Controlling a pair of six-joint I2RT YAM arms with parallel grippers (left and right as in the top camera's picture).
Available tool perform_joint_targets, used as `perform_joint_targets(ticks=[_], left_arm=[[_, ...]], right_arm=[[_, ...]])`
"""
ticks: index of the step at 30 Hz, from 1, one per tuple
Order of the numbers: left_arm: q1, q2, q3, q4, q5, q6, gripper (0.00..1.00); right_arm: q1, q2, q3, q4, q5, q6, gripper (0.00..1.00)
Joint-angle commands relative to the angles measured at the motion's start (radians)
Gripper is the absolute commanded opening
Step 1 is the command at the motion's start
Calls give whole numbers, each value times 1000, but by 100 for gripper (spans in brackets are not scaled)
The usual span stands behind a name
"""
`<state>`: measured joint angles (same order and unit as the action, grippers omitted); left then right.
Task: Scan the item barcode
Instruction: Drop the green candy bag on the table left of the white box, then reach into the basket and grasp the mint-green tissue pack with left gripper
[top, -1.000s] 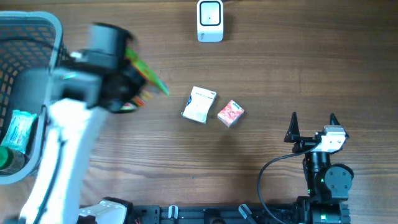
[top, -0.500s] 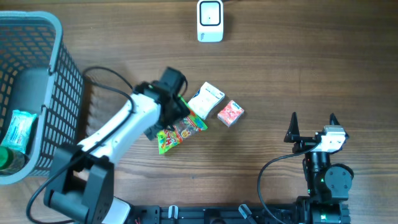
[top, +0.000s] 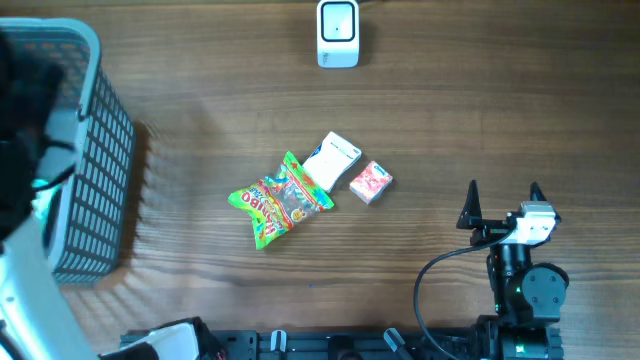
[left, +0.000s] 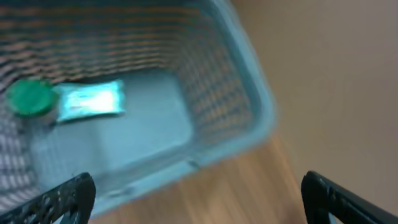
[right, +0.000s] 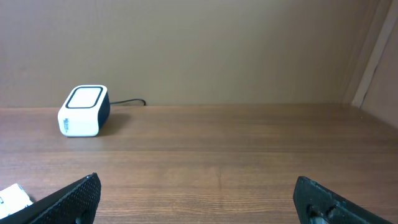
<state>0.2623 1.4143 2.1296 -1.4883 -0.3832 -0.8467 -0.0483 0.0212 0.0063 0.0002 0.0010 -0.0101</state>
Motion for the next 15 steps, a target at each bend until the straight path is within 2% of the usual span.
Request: perform_joint_targets(ticks=[1,4,8,9,10,12,15], left_arm=[[208,61,3,-81,-7,-161,100],[328,169,2,-131,5,-214,100],[345,291,0,-180,4,-248,100],[344,328,-4,-184,4,-203,100],[344,383,-8,-178,-18,-98,100],[344,452,-14,-169,-49,32,100],[344,575,-19,-169,-75,171,100]], right_arm=[[5,-7,-1,6,-1,-14,100],[5,-7,-1,6,-1,-14,100],[5,-7,-1,6,-1,-13,100],[5,-7,-1,6,-1,-13,100],[5,-7,-1,6,-1,-13,100],[5,-7,-1,6,-1,-14,100],[5,-7,-1,6,-1,-14,100]])
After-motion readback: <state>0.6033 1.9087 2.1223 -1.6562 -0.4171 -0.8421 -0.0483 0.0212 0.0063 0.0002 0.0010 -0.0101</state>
